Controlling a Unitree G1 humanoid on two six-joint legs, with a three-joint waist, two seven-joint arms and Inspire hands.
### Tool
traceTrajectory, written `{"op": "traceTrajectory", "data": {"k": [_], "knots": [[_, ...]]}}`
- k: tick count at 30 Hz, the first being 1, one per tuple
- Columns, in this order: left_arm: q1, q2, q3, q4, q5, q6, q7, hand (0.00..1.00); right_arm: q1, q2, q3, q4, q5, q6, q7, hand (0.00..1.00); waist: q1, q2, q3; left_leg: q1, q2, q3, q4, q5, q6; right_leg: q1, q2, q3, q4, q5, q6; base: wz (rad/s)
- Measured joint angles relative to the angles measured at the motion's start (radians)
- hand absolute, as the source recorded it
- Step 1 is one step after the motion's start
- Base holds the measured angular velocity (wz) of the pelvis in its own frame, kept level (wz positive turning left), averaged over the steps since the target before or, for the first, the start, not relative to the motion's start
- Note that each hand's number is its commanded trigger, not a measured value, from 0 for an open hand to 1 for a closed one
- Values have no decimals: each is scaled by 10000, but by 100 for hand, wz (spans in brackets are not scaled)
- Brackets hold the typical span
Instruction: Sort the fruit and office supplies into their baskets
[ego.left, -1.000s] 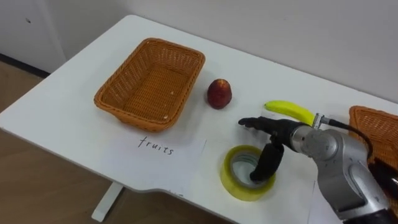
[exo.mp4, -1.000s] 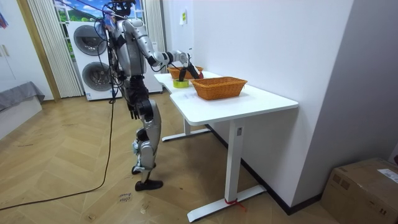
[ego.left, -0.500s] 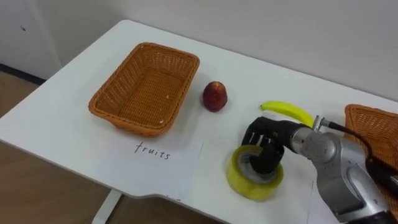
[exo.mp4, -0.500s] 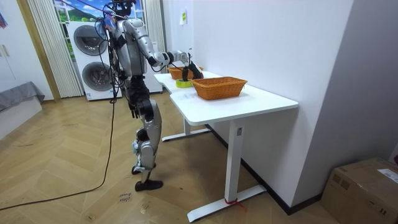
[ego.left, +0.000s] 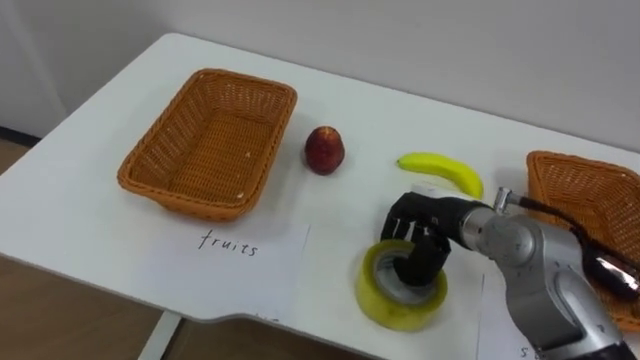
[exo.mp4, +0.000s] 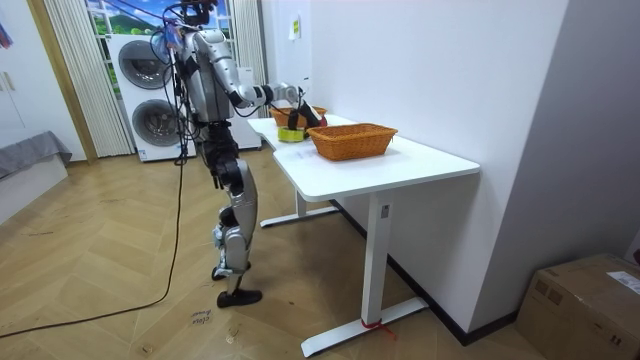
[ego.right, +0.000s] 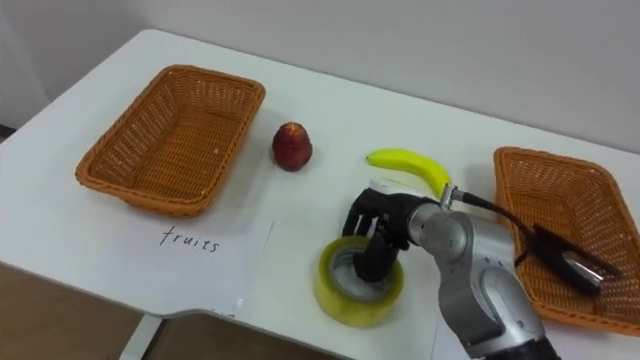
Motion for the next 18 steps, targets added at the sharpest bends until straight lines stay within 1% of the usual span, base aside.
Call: {"op": "traceTrajectory", "data": {"k": [3, 4, 6, 9, 11, 13, 15, 18], "knots": [[21, -24, 17, 143, 9, -235, 135, 0, 1, -132, -52, -324, 1, -120, -3, 100, -119, 0, -1, -80, 10, 150, -19, 2, 1, -161, 10, 111, 76, 0, 0, -9], [68, -30, 32, 196, 8, -345, 211, 0, 1, -218, -145, -469, 36, -251, -1, 100, -220, 1, 5, -79, 7, 172, -3, 3, 1, -168, 18, 185, 59, 1, 1, -4], [158, -30, 121, 202, 9, -429, 204, 0, 4, -242, -639, -655, 142, -506, -44, 100, -368, -4, 1, -75, -1, 179, 4, 4, 3, -142, 25, 221, -17, 18, 21, 0], [244, -30, 252, 177, 7, -552, 170, 0, 3, -248, -1090, -937, 210, -627, -252, 100, -462, -2, 2, -62, 7, 205, 0, 4, 3, -133, 41, 266, -93, 48, 25, -4], [247, -24, 325, 95, 8, -714, 170, 0, 3, -312, -1578, -1096, 612, -815, -520, 100, -547, 17, 14, -7, 9, 207, -4, 4, 3, -124, 42, 299, -102, 48, 25, 0], [258, -27, 492, 95, 4, -828, 173, 0, 2, -320, -1832, -1122, 797, -950, -790, 100, -559, 19, 16, 16, 21, 240, -10, 4, 3, -126, 54, 375, -102, 48, 25, -7], [253, -53, 704, 115, -8, -936, 183, 0, 3, -325, -2124, -1292, 907, -983, -985, 100, -585, 22, 17, 66, 40, 349, -46, 4, 3, -134, 77, 511, -103, 48, 24, -12], [271, -81, 1023, 133, -198, -1023, 178, 0, 4, -404, -2452, -1825, 1210, -984, -1298, 100, -724, 28, 18, 94, 52, 366, -103, 5, 2, -147, 89, 521, -99, 55, 15, -2]]}}
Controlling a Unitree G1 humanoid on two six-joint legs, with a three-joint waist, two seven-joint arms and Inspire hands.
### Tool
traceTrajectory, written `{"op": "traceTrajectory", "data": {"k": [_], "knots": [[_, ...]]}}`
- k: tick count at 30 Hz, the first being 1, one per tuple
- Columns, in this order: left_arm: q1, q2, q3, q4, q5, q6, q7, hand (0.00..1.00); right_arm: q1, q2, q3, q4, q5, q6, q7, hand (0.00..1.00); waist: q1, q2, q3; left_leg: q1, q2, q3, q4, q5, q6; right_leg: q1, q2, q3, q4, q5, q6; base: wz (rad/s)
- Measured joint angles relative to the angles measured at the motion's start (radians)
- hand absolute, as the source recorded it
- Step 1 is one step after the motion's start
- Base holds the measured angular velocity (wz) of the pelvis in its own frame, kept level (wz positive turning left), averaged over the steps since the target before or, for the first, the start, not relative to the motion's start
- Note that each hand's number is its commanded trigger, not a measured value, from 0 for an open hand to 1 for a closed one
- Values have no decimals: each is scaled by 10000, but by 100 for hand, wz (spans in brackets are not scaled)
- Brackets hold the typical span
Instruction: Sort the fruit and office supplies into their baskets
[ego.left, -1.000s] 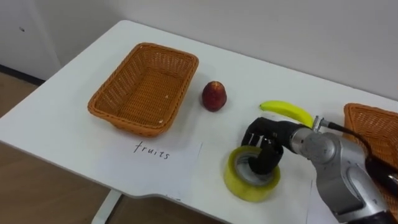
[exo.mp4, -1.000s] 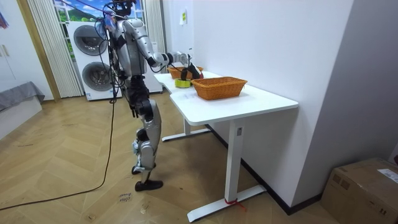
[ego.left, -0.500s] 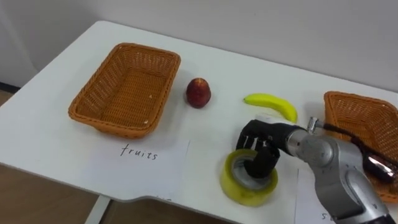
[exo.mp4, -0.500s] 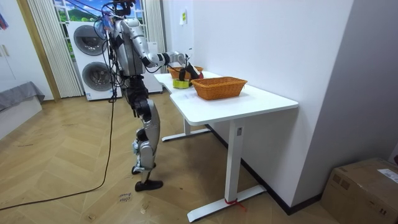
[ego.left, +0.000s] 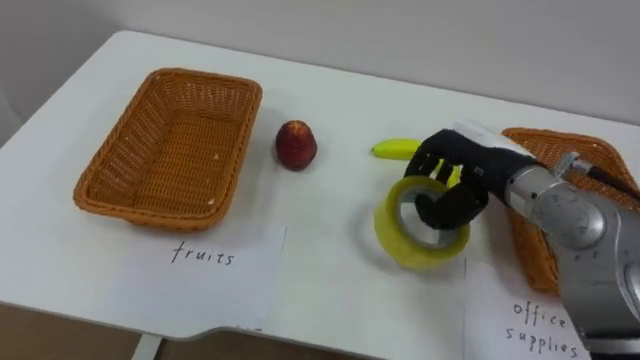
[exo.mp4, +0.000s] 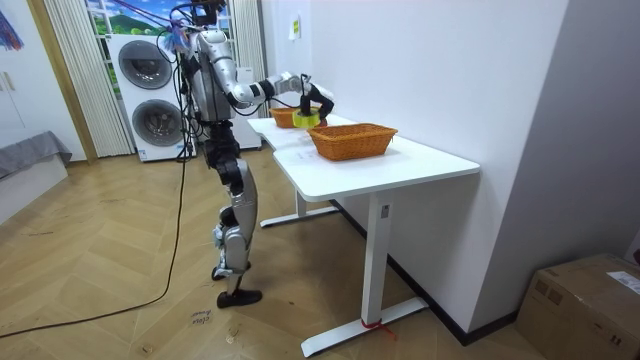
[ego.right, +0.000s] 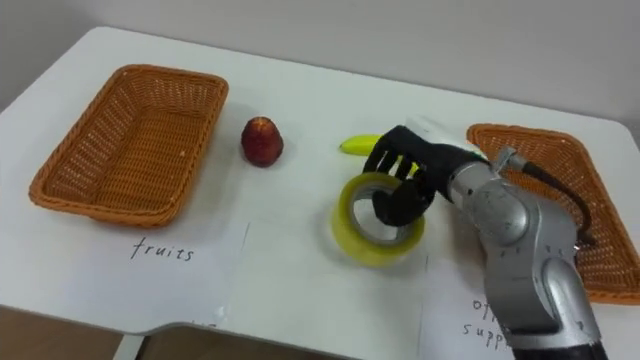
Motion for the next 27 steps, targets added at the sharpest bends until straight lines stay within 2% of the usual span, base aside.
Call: {"op": "traceTrajectory", "data": {"k": [2, 5, 10, 17, 19, 21, 27], "knots": [[21, -3, 55, -3, -16, -30, 0, 0, -1, -201, -124, -355, 107, -70, -194, 100, -46, 2, -3, 62, 3, 40, -57, 0, -1, 15, 5, 12, 12, 1, -1, -6], [86, -9, 257, 4, -73, -113, -15, 0, -1, -262, -687, -474, 459, -297, -520, 100, -71, -69, -58, 117, 3, 67, -104, 1, -2, 61, 12, 16, 16, 1, 0, -3], [325, -25, 383, 1, -222, -217, -31, 0, -1, -308, -1275, -475, 494, -305, -1121, 100, -255, -127, -96, 119, 3, 70, -110, 0, 0, 83, 7, -4, 13, 6, 7, 0], [524, -82, 1082, 266, -98, -147, -196, 0, -2, -318, -2369, -415, 630, -348, -2073, 100, -547, -26, -42, 129, 22, 83, -88, -3, -5, 40, 18, -20, 15, 7, 7, 0], [558, -83, 1142, 266, -97, -144, -189, 0, -1, -373, -2641, -138, 844, -510, -2415, 100, -622, -22, -45, 136, 22, 92, -90, -4, -6, -4, 18, -18, 17, 7, 7, 0], [644, -80, 1155, 272, -98, -144, -178, 0, -1, -605, -2788, 355, 880, -519, -2884, 100, -741, 16, -27, 124, 40, 98, -92, -7, -4, -23, 15, -12, 19, 7, 7, 0], [700, -80, 1229, 186, -99, -124, -199, 0, 81, -834, -3162, 1011, 1070, -506, -3600, 100, -973, 52, -78, 59, 76, 183, -83, -4, -11, -107, 33, 100, 58, 19, -13, -7]]}}
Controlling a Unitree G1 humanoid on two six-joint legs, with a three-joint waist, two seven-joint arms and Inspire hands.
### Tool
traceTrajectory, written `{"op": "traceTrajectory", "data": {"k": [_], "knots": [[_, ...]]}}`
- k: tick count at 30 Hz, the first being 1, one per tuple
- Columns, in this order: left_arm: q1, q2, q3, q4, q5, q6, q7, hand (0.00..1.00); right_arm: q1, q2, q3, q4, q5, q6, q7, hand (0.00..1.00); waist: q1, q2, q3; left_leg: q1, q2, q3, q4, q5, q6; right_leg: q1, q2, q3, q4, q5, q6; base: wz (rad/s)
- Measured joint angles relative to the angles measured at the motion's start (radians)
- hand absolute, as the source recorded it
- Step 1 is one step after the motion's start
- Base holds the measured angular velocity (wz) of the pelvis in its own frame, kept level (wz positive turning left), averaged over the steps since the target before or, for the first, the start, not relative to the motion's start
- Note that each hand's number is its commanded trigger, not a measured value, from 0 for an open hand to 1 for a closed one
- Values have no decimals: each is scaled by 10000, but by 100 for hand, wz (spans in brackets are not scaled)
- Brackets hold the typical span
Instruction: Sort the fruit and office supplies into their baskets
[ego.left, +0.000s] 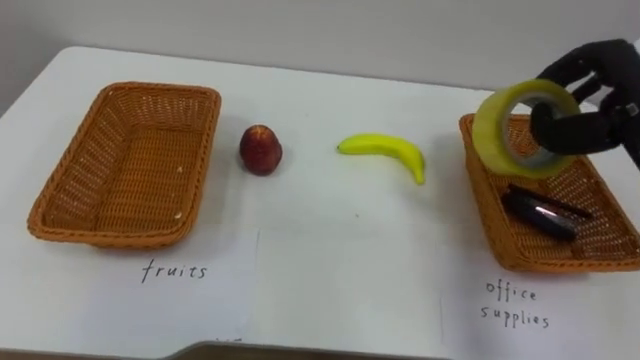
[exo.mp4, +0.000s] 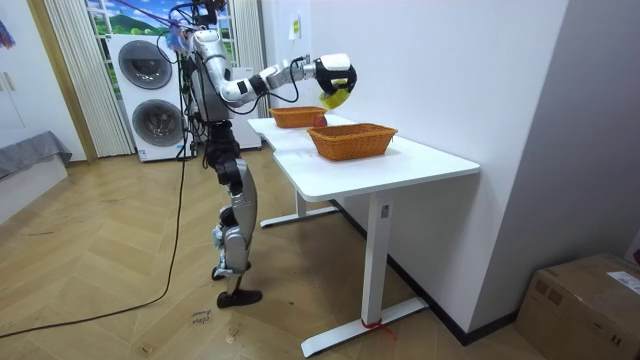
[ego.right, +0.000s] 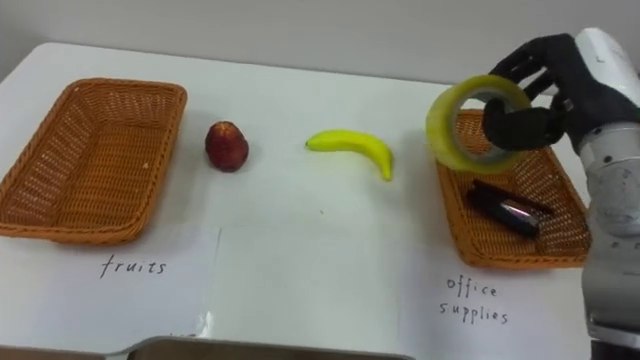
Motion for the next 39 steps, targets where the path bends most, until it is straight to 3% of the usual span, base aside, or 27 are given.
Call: {"op": "traceTrajectory", "data": {"k": [5, 12, 24, 39], "knots": [[99, -2, 295, -199, -5, -4, -24, 0, 97, -326, -301, 889, 672, 2, -367, 100, -171, -117, -53, 97, 34, 173, -3, 2, 1, 1, -3, 174, -17, -1, 1, -9], [216, 11, 332, -189, -92, -5, 25, 0, 438, -470, -395, 1689, 1013, 0, -653, 100, -446, -188, -41, 255, 46, 207, -48, -6, 2, 120, 26, 250, -7, -2, 0, -1], [233, 9, 335, -182, -97, -5, 60, 0, 765, -508, -706, 1879, 938, 0, -1067, 100, -433, -62, -34, 243, 44, 254, -60, -7, -2, 87, 78, 438, 8, 5, -13, -1], [246, 10, 320, -192, -31, -5, 47, 0, 822, -508, -699, 1964, 951, 0, -1064, 100, -407, -73, -30, 259, 68, 297, -53, -12, -6, 103, 84, 460, 71, 7, -17, 0]]}}
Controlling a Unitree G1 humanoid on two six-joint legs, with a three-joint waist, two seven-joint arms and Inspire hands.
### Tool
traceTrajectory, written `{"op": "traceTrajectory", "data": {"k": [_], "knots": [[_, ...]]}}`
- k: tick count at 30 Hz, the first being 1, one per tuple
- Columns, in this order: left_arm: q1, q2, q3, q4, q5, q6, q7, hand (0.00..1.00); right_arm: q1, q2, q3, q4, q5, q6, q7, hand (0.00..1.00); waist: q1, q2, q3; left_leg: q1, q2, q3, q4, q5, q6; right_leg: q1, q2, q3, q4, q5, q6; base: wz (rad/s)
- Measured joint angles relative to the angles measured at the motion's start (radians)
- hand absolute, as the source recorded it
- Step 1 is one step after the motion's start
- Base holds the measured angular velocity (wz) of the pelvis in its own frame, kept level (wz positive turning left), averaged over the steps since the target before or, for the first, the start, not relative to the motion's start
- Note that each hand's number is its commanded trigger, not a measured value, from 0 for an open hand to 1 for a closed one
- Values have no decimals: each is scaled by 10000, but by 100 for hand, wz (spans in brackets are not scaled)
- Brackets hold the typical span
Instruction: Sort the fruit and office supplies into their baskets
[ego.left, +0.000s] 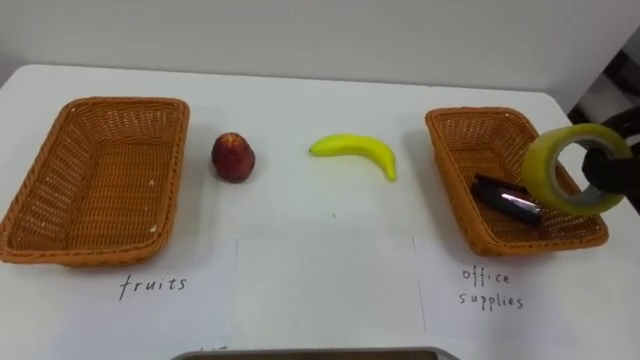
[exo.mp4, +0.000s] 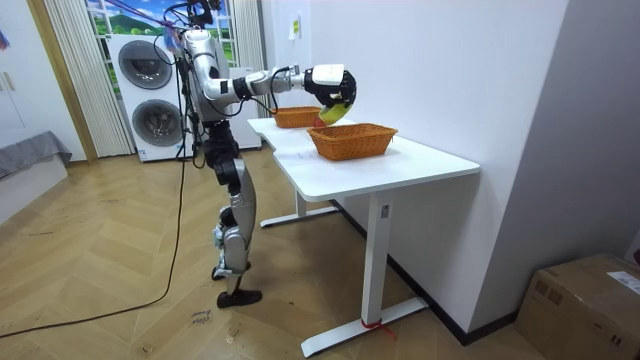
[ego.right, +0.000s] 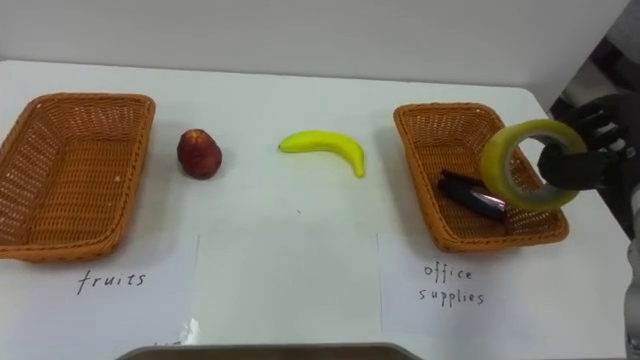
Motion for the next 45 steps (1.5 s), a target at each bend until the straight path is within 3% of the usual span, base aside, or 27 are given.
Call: {"op": "traceTrajectory", "data": {"k": [7, 8, 11, 45], "knots": [[59, 16, -198, -14, -63, -26, 174, 0, 8, 0, 12, 367, 20, -1, -1, 98, 3, -3, 9, 16, -5, -6, 5, 1, 2, -13, -18, 9, 55, -1, 0, 0], [89, 19, -219, -20, -62, -37, 173, 0, 8, 0, 15, 395, 24, -1, -2, 78, -2, -6, 10, 21, -5, -6, 4, 1, 2, -15, -18, 12, 57, -1, 0, 0], [154, 19, -218, -20, -62, -44, 172, 0, 8, 0, 17, 395, 20, -7, -2, 0, -11, -29, 25, 91, -5, 14, -3, 1, 1, -6, -13, 27, 65, -2, -1, -1], [201, 38, -217, -219, -55, -32, 185, 0, 6, 0, 47, 371, 9, -135, -22, 0, 212, -72, 18, 108, -8, 18, -3, -2, 7, 60, -21, 10, 49, -4, 2, 0]]}}
